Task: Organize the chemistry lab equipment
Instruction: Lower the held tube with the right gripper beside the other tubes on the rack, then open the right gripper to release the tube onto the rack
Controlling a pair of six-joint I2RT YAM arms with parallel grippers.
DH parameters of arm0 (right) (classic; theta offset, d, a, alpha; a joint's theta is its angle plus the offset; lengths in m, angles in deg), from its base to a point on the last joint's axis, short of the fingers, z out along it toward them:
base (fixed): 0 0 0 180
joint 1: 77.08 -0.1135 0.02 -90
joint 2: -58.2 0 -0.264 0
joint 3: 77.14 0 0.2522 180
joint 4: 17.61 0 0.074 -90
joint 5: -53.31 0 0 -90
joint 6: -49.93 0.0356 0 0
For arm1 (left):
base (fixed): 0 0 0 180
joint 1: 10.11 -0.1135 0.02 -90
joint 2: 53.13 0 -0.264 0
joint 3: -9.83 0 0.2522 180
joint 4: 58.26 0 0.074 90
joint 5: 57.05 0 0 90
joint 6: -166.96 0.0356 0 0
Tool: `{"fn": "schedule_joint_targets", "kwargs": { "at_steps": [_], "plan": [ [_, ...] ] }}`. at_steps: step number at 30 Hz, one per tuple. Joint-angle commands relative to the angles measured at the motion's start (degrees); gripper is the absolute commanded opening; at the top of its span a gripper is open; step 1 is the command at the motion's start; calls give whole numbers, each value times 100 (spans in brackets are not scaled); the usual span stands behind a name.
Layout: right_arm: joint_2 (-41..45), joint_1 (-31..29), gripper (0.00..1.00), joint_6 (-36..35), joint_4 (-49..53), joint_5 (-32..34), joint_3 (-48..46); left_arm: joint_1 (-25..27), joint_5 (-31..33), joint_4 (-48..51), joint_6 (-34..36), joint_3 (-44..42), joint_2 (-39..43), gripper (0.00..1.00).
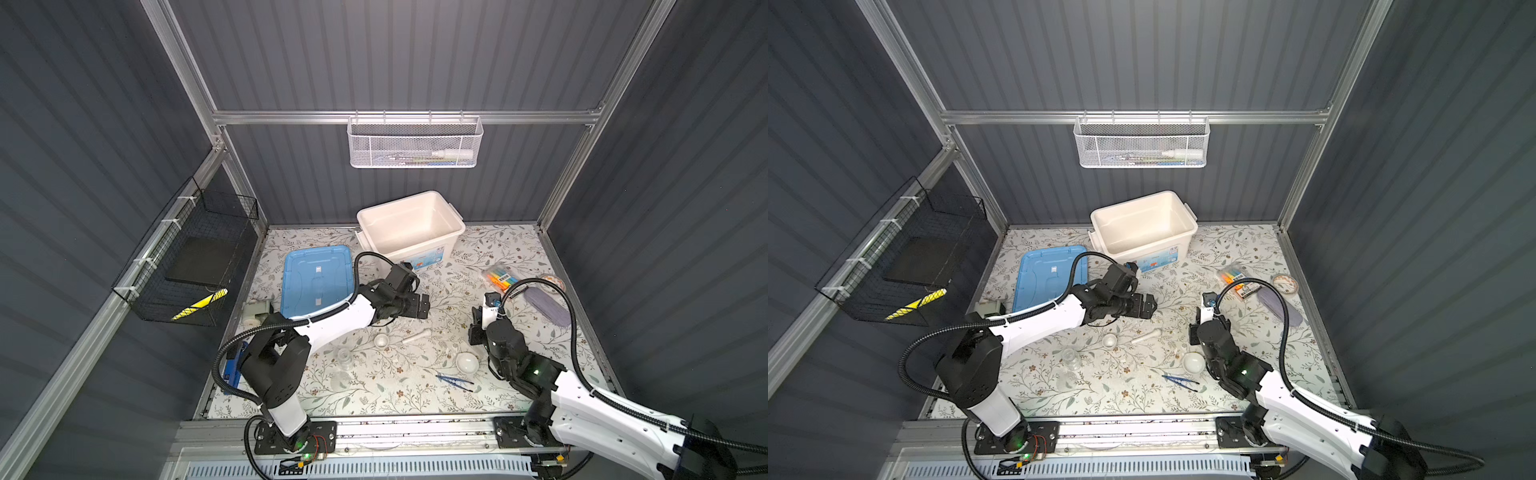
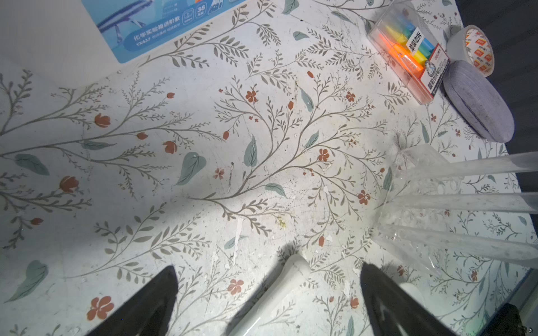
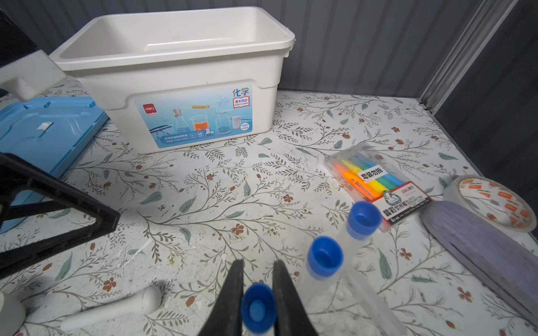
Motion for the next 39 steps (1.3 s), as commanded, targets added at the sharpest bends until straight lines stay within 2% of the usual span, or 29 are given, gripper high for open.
{"fn": "schedule_joint_targets", "kwargs": {
  "at_steps": [1,13,19,23,27,39],
  "plan": [
    [-42,25,20,71,375,-135,2,-24,-89,-19,12,43,-88,100],
    [534,21,36,-94,742,15,37,-23,-107,-1,142,-55,17,99],
    [572,27,40,-122,870,30,293,-23,-87,5,143,-112,92,100],
    [563,35,48,-114,984,-43,525,-23,-56,19,169,-119,162,100],
    [536,82,61,15,1151,-145,788,-23,-23,98,255,-131,210,100],
    [167,310,84,91,1520,-470,1612,-23,163,368,431,-101,398,100]
  ]
}}
